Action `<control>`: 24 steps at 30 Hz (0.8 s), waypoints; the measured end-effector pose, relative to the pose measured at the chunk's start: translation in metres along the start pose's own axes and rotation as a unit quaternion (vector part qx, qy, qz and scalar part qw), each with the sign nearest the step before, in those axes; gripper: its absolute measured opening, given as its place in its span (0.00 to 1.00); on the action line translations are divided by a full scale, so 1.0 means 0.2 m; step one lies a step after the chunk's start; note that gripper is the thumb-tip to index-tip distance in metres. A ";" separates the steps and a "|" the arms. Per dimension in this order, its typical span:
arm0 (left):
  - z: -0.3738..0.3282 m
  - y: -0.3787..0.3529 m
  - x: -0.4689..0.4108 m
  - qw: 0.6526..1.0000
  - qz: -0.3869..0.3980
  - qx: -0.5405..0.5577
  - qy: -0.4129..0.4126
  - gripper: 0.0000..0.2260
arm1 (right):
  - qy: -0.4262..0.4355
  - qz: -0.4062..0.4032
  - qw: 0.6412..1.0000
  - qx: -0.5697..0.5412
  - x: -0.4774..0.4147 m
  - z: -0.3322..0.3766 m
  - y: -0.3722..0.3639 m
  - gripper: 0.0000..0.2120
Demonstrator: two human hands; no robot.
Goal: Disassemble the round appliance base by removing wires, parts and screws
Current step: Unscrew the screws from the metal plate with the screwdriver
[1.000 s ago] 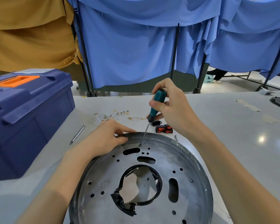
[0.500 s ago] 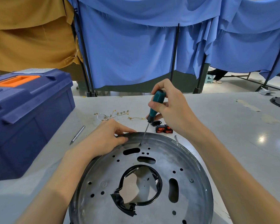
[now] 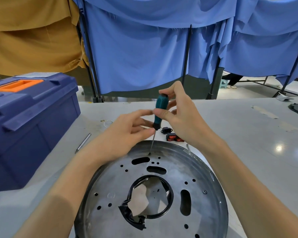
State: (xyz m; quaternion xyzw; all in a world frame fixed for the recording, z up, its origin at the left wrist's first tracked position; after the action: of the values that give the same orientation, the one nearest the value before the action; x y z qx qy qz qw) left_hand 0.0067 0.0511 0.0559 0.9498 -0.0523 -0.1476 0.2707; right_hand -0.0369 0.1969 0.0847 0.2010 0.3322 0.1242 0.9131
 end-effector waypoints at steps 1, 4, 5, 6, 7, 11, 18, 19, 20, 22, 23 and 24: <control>-0.01 0.00 0.00 1.000 -0.015 0.025 -0.002 0.19 | 0.003 -0.002 1.000 -0.009 0.00 0.01 0.00 0.15; -0.03 -0.02 0.00 0.998 -0.057 0.029 -0.005 0.11 | 0.017 -0.008 1.000 -0.023 0.01 0.03 -0.02 0.15; -0.02 -0.03 0.00 0.998 -0.068 0.012 -0.006 0.09 | 0.020 -0.011 0.999 -0.025 0.01 0.04 -0.03 0.15; -0.02 -0.04 0.00 0.997 -0.076 0.002 -0.005 0.07 | 0.022 -0.014 0.999 -0.026 0.01 0.04 -0.03 0.15; -0.02 -0.05 0.00 0.996 -0.084 -0.002 -0.001 0.06 | 0.022 -0.018 0.999 -0.026 0.02 0.05 -0.03 0.15; 0.00 -0.05 -0.01 0.995 -0.101 -0.024 0.010 0.05 | 0.030 -0.028 0.999 -0.021 0.02 0.07 -0.04 0.16; 0.01 -0.05 -0.02 0.992 -0.103 -0.077 0.005 0.07 | 0.033 -0.040 0.998 -0.018 0.02 0.09 -0.04 0.17; 0.01 -0.05 -0.02 0.992 -0.104 -0.075 0.005 0.07 | 0.033 -0.039 0.998 -0.020 0.02 0.09 -0.04 0.17; 0.02 -0.05 -0.02 0.992 -0.105 -0.071 0.006 0.07 | 0.033 -0.038 0.998 -0.020 0.02 0.09 -0.04 0.17; 0.02 -0.04 -0.02 0.992 -0.107 -0.060 0.007 0.07 | 0.032 -0.037 0.998 -0.026 0.02 0.08 -0.04 0.18; 0.02 -0.04 -0.03 0.993 -0.108 -0.054 0.008 0.06 | 0.030 -0.036 0.998 -0.032 0.02 0.08 -0.03 0.18; 0.02 -0.04 -0.03 0.993 -0.108 -0.047 0.009 0.06 | 0.029 -0.035 0.998 -0.039 0.02 0.08 -0.03 0.18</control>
State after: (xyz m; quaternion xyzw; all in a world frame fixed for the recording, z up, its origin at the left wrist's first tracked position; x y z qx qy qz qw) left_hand -0.0008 0.0574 0.0493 0.9375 0.0604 -0.1700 0.2977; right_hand -0.0224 0.1886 0.0912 0.1500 0.3601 0.1104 0.9141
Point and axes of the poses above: each hand's wrist, its own x-axis away from the middle knuckle, its own y-axis out of the back of the hand, z = x × y, the point moved 4 cm from there along -x, towards the middle knuckle
